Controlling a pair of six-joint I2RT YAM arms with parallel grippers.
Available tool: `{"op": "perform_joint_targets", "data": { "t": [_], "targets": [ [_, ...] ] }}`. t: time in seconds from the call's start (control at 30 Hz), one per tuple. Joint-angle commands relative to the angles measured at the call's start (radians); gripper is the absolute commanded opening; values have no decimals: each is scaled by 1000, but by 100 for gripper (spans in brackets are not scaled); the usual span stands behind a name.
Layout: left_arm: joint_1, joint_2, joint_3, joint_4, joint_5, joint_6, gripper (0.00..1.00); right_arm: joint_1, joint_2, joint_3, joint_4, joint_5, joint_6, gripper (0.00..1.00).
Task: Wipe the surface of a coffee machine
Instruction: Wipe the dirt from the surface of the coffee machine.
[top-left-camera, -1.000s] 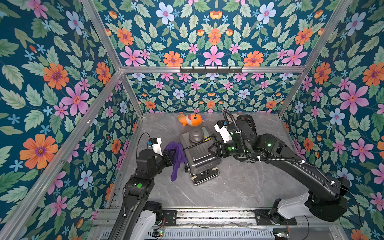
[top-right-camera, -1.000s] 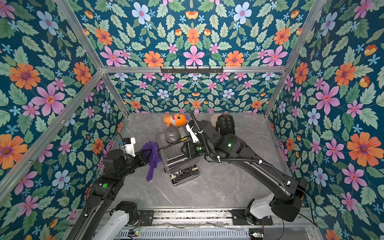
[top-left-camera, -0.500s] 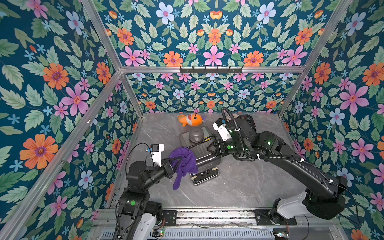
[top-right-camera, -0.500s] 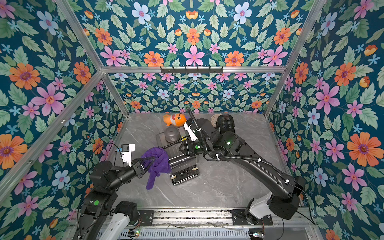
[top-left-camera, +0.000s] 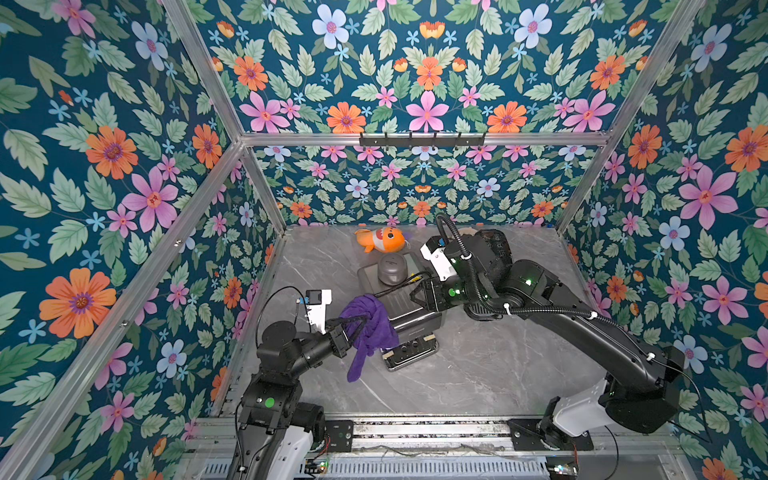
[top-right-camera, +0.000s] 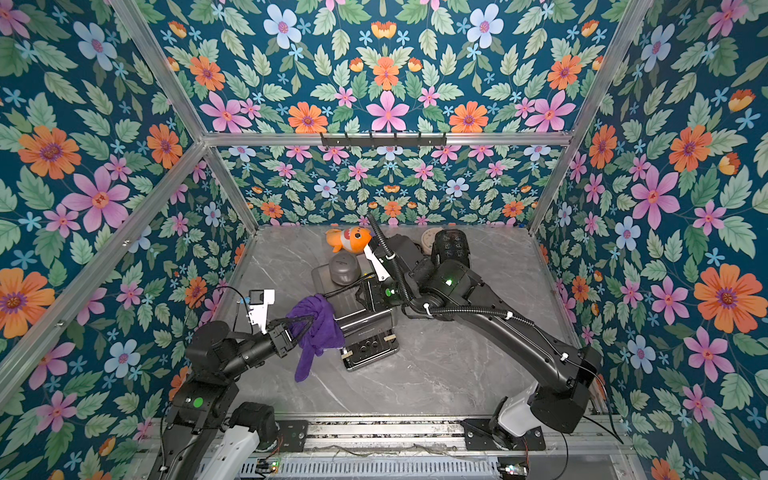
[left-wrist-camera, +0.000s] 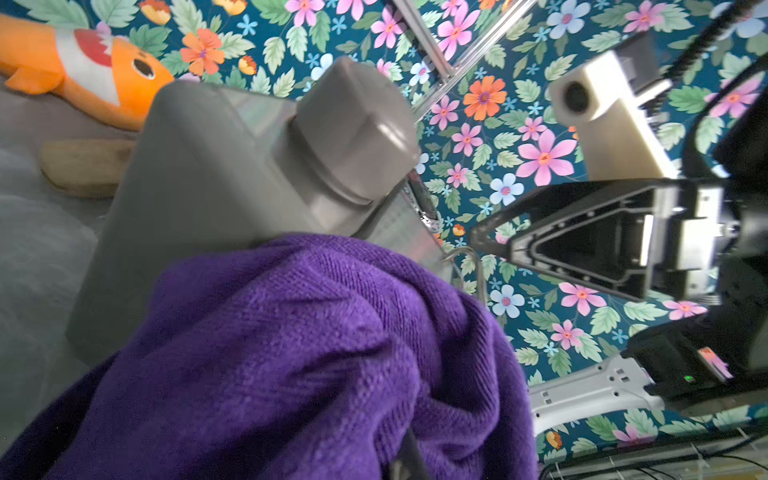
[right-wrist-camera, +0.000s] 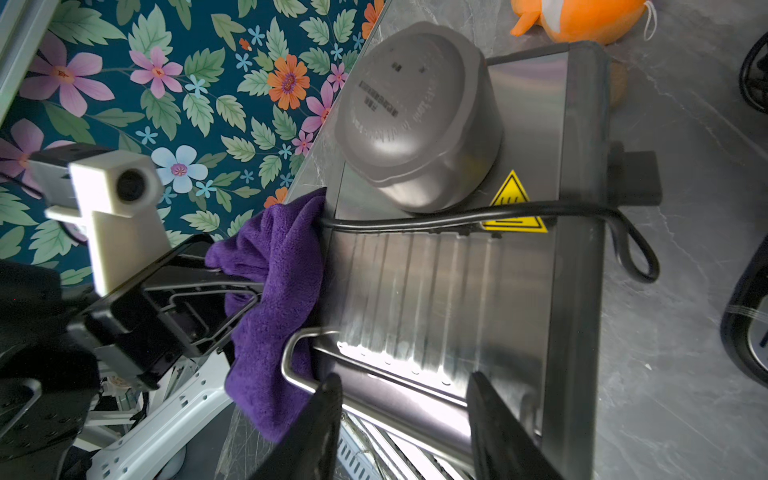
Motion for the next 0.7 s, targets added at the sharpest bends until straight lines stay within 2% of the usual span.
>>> {"op": "perform_joint_targets", "data": {
  "t": [0.0, 0.27, 0.53, 0.67],
  "targets": [
    [1, 6, 10, 56, 55, 4, 0, 0, 4, 7, -14, 14, -2, 50],
    [1, 2, -126, 63, 9, -5, 0, 0, 9, 0, -10, 13, 1, 50],
    [1, 50, 38, -10, -9, 35, 0, 0, 17, 17, -18, 8, -2, 50],
    [2, 61, 8, 9, -23, 30, 0, 0, 17, 22, -16, 7, -3, 50]
  ]
}}
